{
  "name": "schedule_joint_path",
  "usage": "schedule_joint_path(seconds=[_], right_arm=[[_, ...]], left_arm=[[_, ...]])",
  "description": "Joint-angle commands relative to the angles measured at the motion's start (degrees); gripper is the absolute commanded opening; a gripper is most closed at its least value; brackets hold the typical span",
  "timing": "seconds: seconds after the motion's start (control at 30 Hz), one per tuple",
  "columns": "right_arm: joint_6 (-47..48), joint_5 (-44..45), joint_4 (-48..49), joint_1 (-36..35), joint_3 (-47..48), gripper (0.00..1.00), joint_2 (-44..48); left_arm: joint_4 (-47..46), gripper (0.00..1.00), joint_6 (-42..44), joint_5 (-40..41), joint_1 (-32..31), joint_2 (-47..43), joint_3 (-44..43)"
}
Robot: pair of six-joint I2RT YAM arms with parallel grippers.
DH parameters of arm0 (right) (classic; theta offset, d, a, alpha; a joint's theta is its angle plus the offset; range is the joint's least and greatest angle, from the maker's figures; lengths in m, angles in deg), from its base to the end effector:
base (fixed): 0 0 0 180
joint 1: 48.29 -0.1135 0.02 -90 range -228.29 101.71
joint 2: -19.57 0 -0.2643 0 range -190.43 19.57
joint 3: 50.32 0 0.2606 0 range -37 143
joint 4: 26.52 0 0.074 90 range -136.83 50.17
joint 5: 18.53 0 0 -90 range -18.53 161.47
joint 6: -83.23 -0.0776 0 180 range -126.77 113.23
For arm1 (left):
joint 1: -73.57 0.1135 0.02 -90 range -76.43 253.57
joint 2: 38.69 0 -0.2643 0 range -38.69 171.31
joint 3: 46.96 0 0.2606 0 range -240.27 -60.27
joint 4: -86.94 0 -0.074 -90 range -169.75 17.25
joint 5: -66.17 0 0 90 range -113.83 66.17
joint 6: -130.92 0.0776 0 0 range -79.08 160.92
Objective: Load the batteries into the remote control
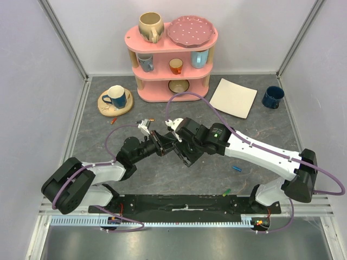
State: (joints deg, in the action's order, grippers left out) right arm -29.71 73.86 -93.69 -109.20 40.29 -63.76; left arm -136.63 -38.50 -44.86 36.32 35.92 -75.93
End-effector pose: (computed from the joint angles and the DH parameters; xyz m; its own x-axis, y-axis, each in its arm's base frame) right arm 0.1603 0.2814 0.2779 -0.7237 -0.4997 -0.4760 -0.6308 0.7588 0.1623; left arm 0.2047 -0.1907 0.1767 -0.8413 -0.5130 -0.1707 0.1279 0.1181 -0.9847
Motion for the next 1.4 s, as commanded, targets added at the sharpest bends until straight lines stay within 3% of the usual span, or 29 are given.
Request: schedule_joint_path(seconds=[0.0, 0.57, 1.37], right_arm=[[0.3, 0.9, -0.4, 0.0, 1.6, 0.35, 2.0], [0.2, 1.5, -0.4, 0.0, 1.9, 0.35, 1.8], [-0.8, -0.2, 1.4, 0.1, 0.8, 0.36, 0.3]], left_arm=[[-12.4, 0.02, -1.3, -0.8, -0.3, 0.8, 1.1], [-15.2, 0.02, -2.1, -1.7, -0.3, 2.5, 1.7], [-11.4, 0.02, -2.6, -0.8, -0.3, -1.0, 0.4]])
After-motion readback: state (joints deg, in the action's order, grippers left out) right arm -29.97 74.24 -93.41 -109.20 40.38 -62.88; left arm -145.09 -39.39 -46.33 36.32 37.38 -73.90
